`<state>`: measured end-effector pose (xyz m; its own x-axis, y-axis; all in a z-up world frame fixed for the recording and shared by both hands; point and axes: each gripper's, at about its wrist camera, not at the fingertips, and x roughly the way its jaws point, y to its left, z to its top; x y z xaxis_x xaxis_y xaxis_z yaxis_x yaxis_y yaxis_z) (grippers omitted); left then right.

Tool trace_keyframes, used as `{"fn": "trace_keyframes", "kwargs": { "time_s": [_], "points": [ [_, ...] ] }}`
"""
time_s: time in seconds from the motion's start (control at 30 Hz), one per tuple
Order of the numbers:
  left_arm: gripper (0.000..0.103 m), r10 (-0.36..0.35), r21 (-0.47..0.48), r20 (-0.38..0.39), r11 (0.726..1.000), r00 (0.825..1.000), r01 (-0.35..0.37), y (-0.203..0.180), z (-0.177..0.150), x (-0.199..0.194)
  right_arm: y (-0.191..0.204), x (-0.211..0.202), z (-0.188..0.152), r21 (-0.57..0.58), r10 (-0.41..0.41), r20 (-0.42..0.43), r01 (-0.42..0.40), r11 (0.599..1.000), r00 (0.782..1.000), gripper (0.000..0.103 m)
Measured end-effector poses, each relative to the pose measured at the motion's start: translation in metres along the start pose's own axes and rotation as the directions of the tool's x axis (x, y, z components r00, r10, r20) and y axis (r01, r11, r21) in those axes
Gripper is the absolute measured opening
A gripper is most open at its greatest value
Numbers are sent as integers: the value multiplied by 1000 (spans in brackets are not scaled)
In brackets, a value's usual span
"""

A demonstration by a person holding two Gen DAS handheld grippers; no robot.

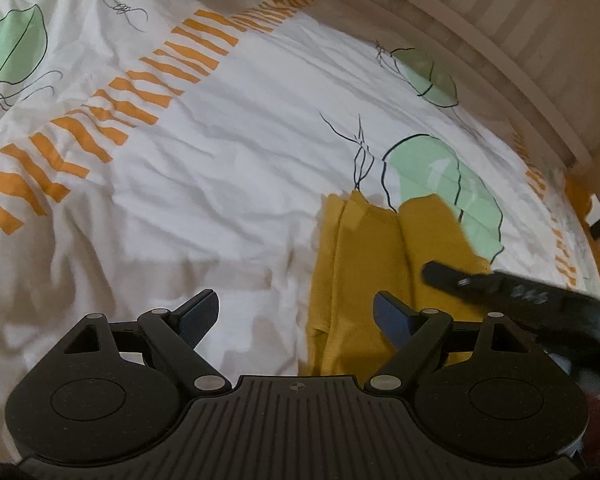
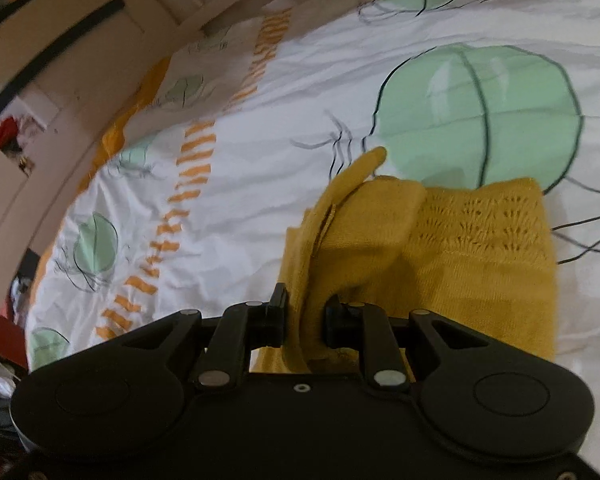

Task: Fold small clothes
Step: 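Open the right tool and release the folded edge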

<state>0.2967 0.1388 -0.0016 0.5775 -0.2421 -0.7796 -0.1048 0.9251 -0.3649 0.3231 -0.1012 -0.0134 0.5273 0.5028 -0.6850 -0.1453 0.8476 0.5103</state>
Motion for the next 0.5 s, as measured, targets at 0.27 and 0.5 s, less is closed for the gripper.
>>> {"fn": "trace_keyframes", "kwargs": {
  "time_s": [0.27, 0.5],
  "points": [
    [84, 4, 5, -2, 1000, 1000, -4, 1, 0, 0, 4, 23, -12, -9, 62, -44, -63, 998, 997, 36],
    [84, 12, 9, -3, 1000, 1000, -12, 2, 0, 2, 4, -11, -8, -57, 113, 30, -111, 992, 993, 35]
  ]
}}
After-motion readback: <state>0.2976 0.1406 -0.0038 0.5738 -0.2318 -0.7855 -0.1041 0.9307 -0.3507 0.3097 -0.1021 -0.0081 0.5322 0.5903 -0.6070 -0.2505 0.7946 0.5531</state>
